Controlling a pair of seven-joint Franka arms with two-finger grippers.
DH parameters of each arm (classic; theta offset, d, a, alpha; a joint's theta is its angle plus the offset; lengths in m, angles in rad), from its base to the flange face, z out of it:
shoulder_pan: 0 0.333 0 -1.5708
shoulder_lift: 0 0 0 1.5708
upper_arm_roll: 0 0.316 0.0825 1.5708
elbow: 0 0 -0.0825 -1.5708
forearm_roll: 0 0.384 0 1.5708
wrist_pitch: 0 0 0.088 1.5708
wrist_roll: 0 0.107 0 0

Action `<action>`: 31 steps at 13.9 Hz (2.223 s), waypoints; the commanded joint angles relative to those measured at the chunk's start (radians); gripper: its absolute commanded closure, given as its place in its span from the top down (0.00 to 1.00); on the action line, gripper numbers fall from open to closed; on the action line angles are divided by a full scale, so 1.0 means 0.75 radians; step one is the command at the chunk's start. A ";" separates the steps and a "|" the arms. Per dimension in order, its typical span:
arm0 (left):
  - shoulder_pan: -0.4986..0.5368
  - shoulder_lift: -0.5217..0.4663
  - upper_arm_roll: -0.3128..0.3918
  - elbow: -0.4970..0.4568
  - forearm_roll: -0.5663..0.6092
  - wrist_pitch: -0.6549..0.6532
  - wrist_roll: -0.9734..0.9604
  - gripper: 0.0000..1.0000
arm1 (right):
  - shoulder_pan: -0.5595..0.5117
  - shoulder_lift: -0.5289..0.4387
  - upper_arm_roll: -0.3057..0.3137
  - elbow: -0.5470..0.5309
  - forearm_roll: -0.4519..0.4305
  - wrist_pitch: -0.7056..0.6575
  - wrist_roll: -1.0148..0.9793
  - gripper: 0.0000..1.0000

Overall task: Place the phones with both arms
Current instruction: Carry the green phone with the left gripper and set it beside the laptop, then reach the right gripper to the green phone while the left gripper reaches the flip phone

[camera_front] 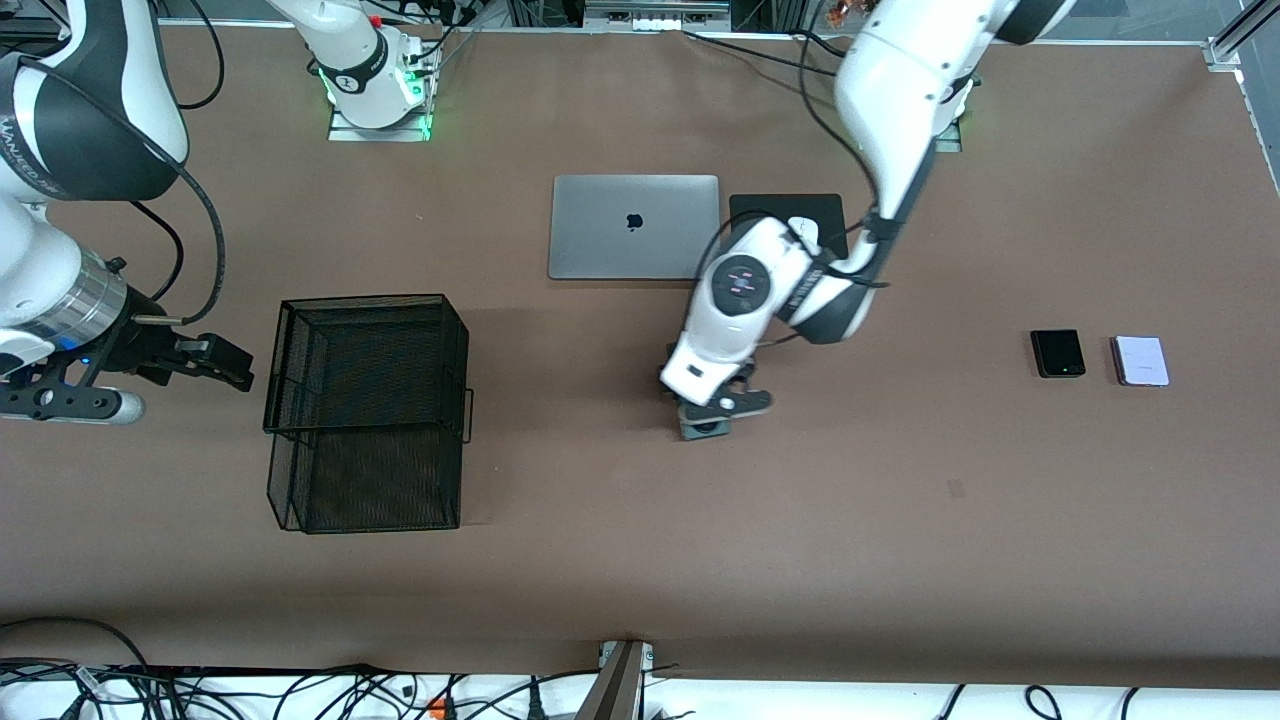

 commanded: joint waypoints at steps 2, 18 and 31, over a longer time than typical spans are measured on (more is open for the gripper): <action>-0.131 0.074 0.056 0.160 0.033 -0.046 -0.109 0.00 | 0.001 0.007 0.006 0.024 -0.026 -0.020 0.015 1.00; -0.295 0.112 0.259 0.293 0.041 -0.215 -0.050 1.00 | -0.001 0.007 0.006 0.024 -0.026 -0.020 0.013 1.00; 0.318 -0.416 0.257 -0.295 0.053 -0.347 0.788 1.00 | 0.143 0.015 0.022 0.010 -0.006 -0.028 0.040 1.00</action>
